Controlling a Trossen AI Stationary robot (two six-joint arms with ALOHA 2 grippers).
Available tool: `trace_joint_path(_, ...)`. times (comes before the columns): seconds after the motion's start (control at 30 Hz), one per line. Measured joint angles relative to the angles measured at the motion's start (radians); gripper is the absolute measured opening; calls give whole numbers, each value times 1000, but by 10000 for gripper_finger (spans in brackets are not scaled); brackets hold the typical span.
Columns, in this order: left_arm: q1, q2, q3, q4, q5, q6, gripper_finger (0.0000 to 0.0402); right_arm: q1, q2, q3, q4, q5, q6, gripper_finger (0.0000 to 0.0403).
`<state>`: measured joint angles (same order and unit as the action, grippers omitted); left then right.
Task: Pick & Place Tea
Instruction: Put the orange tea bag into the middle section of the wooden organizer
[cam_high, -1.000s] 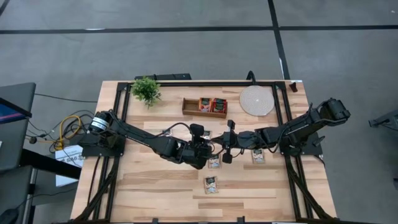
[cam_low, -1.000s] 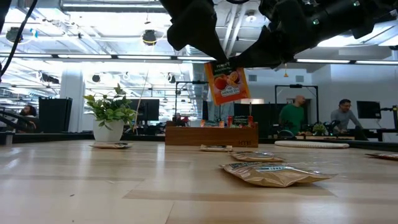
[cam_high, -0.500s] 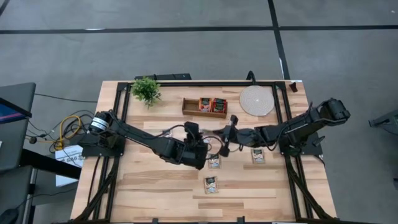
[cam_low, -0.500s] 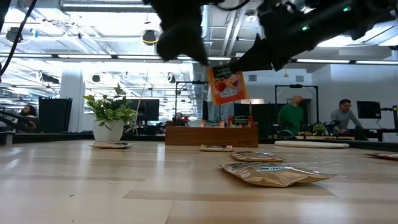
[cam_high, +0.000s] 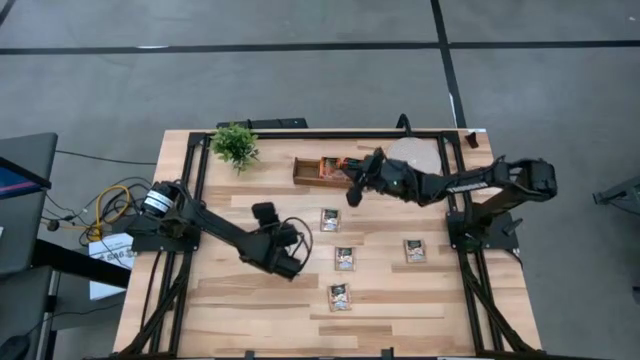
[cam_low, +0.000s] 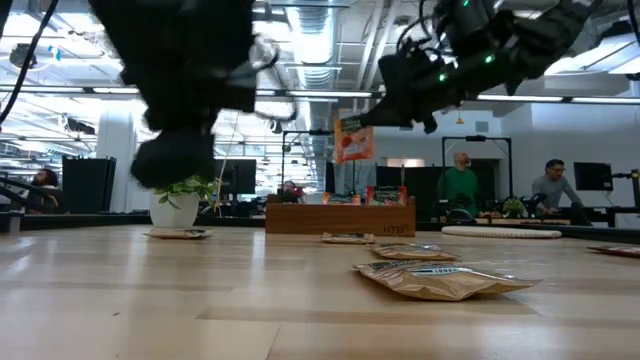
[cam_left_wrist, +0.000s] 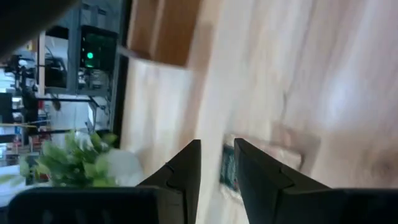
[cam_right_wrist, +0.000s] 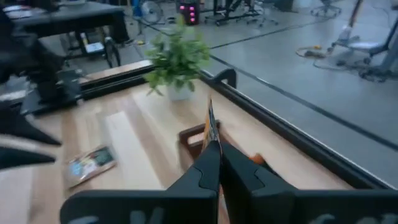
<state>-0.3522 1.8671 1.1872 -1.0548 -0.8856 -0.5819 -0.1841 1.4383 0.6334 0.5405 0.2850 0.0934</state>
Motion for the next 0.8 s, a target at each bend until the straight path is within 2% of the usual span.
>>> trace_joint_path(0.17, -38, 1, -93, 74, 11, -44, 90, -93, 80, 38, 30, -125, 56, 0)
trace_joint_path(0.33, -62, 1, -107, 88, 17, -69, 90, -141, 223, 168, 10, -182, 49, 0)
trace_joint_path(0.53, -106, -5, -107, 76, 17, -108, 90, -195, 340, 313, -141, -208, 38, 0)
trace_joint_path(0.63, -130, -25, -122, 73, 12, -123, 90, -212, 358, 330, -176, -207, 38, 0)
trace_joint_path(0.8, -146, -110, -212, 120, 17, -160, 90, -229, 366, 328, -216, -181, 38, 0)
